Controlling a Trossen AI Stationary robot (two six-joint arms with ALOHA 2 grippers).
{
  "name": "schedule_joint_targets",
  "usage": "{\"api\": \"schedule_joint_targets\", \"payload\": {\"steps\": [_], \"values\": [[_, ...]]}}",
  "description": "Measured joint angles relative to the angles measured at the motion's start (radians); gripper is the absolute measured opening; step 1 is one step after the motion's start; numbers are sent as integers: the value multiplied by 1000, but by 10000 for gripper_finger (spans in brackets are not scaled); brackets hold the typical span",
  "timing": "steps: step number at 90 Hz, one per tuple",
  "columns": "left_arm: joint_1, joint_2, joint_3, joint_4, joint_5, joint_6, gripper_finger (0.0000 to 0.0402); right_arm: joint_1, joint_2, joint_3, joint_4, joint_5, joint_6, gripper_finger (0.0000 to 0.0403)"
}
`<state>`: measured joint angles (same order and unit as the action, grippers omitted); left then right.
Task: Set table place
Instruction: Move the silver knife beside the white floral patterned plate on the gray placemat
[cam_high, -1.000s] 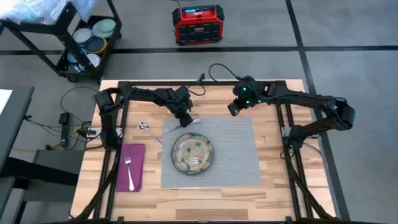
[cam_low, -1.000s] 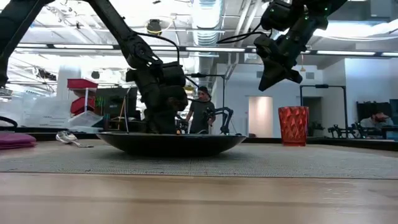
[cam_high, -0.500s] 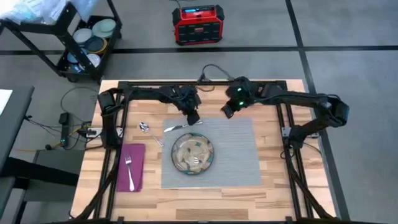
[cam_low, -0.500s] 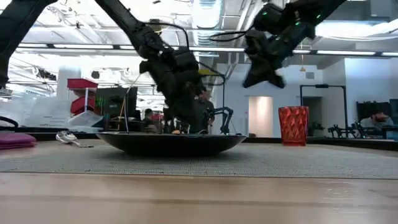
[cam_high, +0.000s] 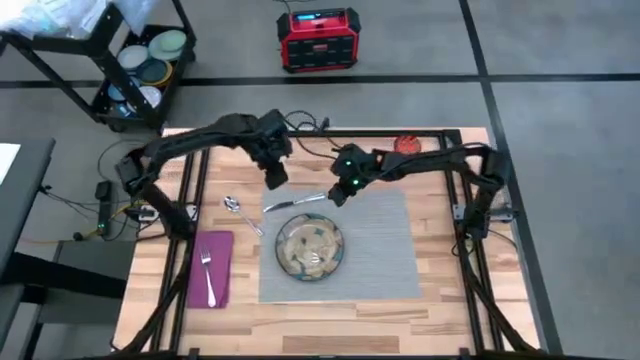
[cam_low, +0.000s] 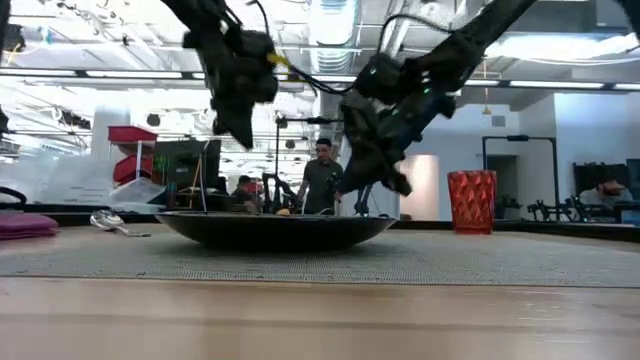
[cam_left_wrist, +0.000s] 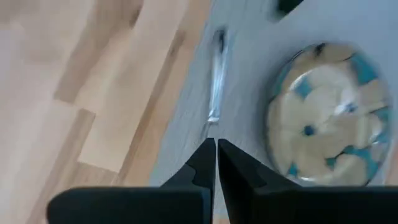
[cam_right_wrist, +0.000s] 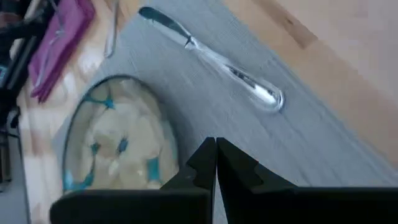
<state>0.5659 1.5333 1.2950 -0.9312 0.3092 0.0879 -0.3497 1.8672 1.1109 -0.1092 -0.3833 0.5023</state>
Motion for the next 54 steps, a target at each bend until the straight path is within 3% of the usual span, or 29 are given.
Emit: {"api": "schedule_joint_targets", "payload": {"steps": [16,33,54], "values": [[1,-97,-24,64,-3,-47,0,3,99,117,-23,-5,-30,0],[0,-122,-25,61,-6,-51,0,3,180,219,-126,16,-85,0],[0,-122,-25,51,-7,-51,0,-5,186,231,-157,46,-96,0]]}}
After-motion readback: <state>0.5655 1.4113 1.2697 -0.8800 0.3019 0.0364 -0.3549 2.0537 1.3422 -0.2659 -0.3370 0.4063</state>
